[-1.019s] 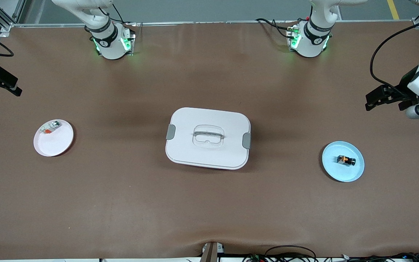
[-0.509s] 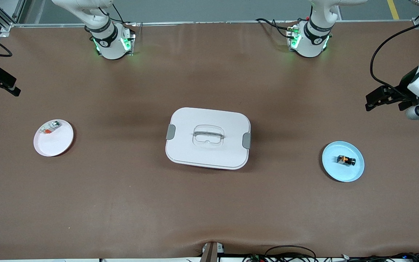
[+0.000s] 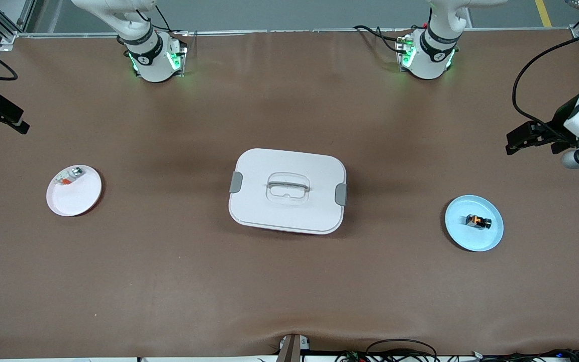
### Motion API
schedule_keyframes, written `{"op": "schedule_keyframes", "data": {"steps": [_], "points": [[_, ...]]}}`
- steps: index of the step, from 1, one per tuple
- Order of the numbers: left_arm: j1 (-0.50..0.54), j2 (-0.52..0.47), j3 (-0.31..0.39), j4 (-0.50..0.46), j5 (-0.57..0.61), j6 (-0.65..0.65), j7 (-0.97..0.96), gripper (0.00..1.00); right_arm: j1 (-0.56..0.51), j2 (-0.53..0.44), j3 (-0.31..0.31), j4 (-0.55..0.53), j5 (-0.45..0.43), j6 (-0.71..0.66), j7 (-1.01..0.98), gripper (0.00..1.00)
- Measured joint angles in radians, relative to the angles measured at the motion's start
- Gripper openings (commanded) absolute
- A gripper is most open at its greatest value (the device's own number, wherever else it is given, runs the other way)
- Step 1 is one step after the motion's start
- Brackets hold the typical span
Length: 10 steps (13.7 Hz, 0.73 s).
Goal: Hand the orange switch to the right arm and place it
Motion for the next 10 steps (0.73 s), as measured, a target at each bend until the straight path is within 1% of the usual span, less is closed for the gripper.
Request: {"op": "schedule_keyframes", "data": {"steps": [6,8,10], "points": [[0.035,0.070,0.003,-0.006,0.000,0.019,0.029,1.00,0.001,0.000,0.003,0.000,0.000,-0.017,0.005,1.00],[0.067,0.097,0.004,-0.027,0.000,0.074,0.102,1.00,0.001,0.000,0.003,0.000,0.000,-0.018,0.005,1.00],[0.101,0.111,0.004,-0.068,0.000,0.149,0.169,1.00,0.001,0.000,0.003,0.000,0.000,-0.018,0.005,1.00]]}}
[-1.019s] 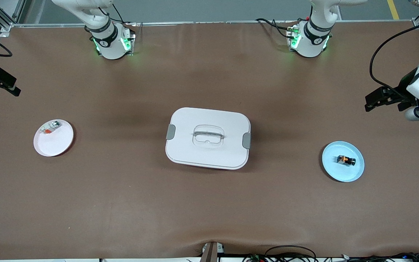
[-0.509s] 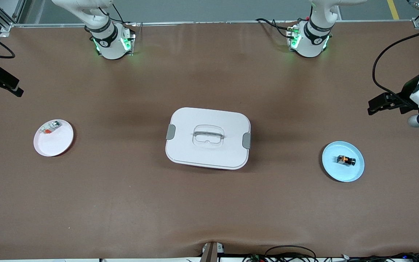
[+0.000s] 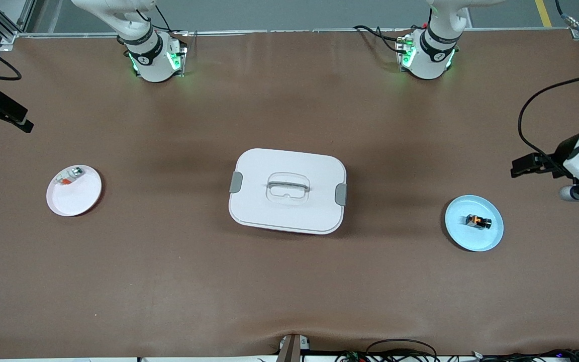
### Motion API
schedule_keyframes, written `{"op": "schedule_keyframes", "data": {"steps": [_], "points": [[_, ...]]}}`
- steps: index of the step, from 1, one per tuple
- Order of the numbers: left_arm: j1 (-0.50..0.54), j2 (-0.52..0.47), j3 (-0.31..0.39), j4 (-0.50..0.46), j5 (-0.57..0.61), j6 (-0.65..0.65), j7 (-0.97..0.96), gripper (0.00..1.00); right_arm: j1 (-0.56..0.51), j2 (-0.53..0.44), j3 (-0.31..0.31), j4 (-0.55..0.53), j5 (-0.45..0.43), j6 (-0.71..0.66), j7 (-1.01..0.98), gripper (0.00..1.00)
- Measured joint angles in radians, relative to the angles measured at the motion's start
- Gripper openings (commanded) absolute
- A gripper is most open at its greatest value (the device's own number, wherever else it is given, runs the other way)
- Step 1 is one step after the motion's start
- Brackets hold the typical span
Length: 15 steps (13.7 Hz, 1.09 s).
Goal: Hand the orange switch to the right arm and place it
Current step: 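Lower the left gripper over the orange switch on the blue plate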
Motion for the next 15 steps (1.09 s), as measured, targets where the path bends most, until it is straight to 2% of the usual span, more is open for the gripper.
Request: {"op": "schedule_keyframes", "data": {"steps": [5,15], "points": [[0.007,0.042,-0.002,-0.120,0.059,0.179,0.032,1.00,-0.001,0.000,-0.002,-0.001,-0.001,-0.012,0.000,1.00],[0.002,0.226,-0.002,-0.146,0.095,0.388,0.122,1.00,0.000,0.000,-0.001,-0.001,-0.001,-0.016,0.000,1.00]]}}
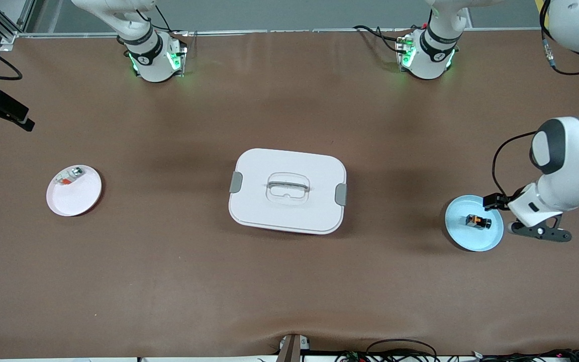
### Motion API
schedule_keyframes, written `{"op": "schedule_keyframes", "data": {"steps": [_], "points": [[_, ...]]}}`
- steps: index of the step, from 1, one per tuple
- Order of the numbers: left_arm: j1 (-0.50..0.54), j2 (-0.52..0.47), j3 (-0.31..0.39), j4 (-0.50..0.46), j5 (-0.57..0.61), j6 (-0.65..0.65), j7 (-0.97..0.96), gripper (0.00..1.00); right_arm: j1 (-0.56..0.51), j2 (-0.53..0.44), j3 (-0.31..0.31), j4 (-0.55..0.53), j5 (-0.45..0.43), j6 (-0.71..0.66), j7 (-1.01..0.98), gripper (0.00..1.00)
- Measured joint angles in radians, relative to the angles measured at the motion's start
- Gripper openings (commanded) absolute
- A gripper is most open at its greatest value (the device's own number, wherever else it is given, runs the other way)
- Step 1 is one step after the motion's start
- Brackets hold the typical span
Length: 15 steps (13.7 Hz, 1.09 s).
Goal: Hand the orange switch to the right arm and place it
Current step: 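Lower the left gripper over the orange switch on the blue plate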
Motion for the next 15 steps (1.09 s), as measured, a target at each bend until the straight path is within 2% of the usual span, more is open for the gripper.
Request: {"op": "schedule_keyframes", "data": {"steps": [5,10,15], "points": [[-0.003,0.100,0.000,-0.009,0.006,0.106,0.002,1.00,0.000,0.000,0.001,0.000,0.000,0.002,-0.044,1.00],[-0.002,0.151,0.000,-0.010,0.009,0.131,0.002,1.00,0.000,0.000,0.001,0.000,0.000,0.002,-0.045,1.00],[0.000,0.183,0.000,-0.011,0.068,0.151,0.003,1.00,0.000,0.000,0.000,0.000,0.000,0.010,-0.045,1.00]]}}
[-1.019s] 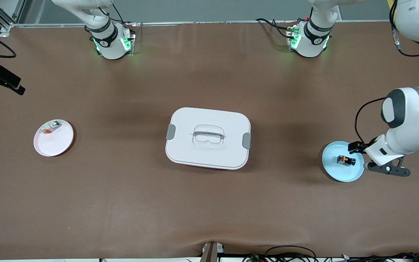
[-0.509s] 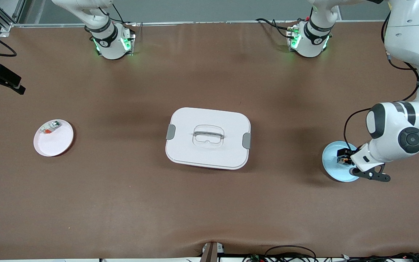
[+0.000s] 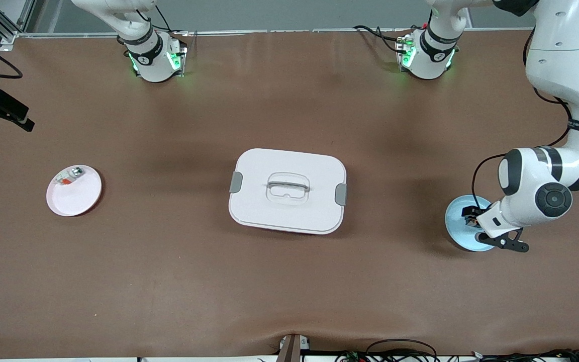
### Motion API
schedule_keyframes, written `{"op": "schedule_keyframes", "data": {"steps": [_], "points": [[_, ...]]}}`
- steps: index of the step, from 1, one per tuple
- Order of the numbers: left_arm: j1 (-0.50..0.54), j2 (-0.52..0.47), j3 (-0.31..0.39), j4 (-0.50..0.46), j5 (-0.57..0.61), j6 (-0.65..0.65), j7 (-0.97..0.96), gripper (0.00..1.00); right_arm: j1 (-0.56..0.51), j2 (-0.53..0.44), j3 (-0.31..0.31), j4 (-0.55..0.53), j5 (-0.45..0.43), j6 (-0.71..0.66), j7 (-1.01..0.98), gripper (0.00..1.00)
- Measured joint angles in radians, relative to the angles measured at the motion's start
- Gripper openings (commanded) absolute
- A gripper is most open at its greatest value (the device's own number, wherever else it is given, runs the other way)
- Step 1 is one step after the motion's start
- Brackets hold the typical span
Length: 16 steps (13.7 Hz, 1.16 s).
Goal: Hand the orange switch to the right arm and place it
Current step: 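Lower the left gripper over the orange switch on the blue plate, then close the left gripper on the orange switch and lift it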
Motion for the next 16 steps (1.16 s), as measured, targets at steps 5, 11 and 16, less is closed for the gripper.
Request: {"op": "schedule_keyframes", "data": {"steps": [5,11,16], "points": [[0.001,0.027,0.001,-0.004,0.000,0.019,0.000,1.00,0.000,0.000,-0.001,0.000,0.000,-0.001,0.050,1.00],[0.010,0.048,0.002,-0.008,0.000,0.044,0.000,1.00,0.000,0.000,0.000,0.000,0.000,0.000,-0.010,1.00],[0.013,0.051,0.002,-0.008,0.000,0.048,0.000,1.00,0.000,0.000,0.000,0.000,0.000,-0.004,-0.012,1.00]]}}
